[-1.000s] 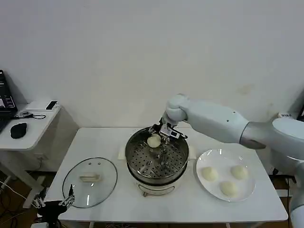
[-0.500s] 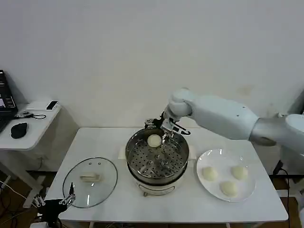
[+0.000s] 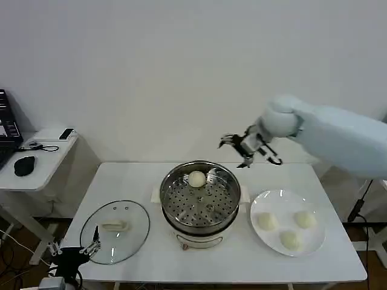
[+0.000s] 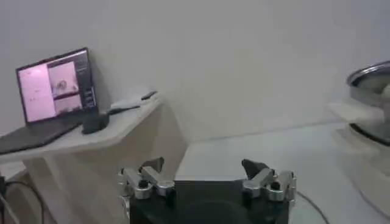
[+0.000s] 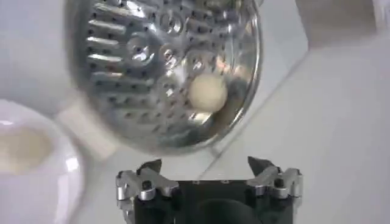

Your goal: Take steamed baozi put them in steamer then cover it.

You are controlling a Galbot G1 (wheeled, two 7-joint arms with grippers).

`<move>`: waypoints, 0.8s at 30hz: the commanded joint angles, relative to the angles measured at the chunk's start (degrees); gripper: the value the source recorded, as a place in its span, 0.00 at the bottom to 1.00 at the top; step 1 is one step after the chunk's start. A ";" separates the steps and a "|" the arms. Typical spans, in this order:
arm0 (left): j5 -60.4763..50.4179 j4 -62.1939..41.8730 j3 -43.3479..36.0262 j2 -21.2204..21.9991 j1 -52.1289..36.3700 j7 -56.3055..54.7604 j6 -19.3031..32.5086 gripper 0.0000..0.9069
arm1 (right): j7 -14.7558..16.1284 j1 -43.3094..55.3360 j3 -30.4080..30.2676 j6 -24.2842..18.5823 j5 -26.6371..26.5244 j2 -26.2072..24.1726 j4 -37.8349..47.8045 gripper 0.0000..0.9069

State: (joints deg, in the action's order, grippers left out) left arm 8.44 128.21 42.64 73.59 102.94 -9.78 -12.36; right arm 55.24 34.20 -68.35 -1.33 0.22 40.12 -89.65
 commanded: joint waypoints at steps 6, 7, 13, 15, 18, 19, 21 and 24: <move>1.19 -0.94 -0.07 -2.76 -3.94 -0.02 -0.88 1.00 | -0.02 -4.73 -4.30 12.10 -3.12 -21.90 -11.60 1.00; 1.23 -1.05 -0.08 -2.91 -4.11 -0.01 -0.88 1.00 | -0.17 -5.51 -4.22 12.21 -3.00 -22.44 -11.76 1.00; 1.05 -2.33 -0.80 -3.08 -5.02 0.05 -0.86 1.00 | -1.42 -19.94 5.87 13.29 -0.55 -22.58 -8.66 1.00; 1.03 -2.50 -0.89 -2.97 -5.18 0.06 -0.93 1.00 | -1.57 -23.35 8.04 13.36 0.18 -20.84 -6.75 1.00; 0.98 -2.37 -0.90 -2.88 -5.02 0.09 -0.96 1.00 | -1.86 -28.45 11.94 13.33 1.27 -18.08 -3.55 1.00; 0.98 -2.37 -0.87 -2.91 -4.98 0.09 -0.98 1.00 | -2.04 -29.92 12.53 13.32 1.56 -17.24 -2.61 1.00; 0.96 -2.43 -0.68 -2.98 -4.95 0.12 -1.07 1.00 | -2.19 -32.19 13.84 13.32 2.07 -15.36 -0.50 1.00; 0.97 -2.60 -0.19 -2.91 -4.97 0.15 -1.21 1.00 | -2.35 -34.82 15.59 13.36 2.55 -12.65 2.69 1.00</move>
State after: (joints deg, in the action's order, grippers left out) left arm 9.33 125.89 42.40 70.98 98.53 -9.64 -13.53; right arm 53.25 11.84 -60.10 10.63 1.48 24.58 -92.83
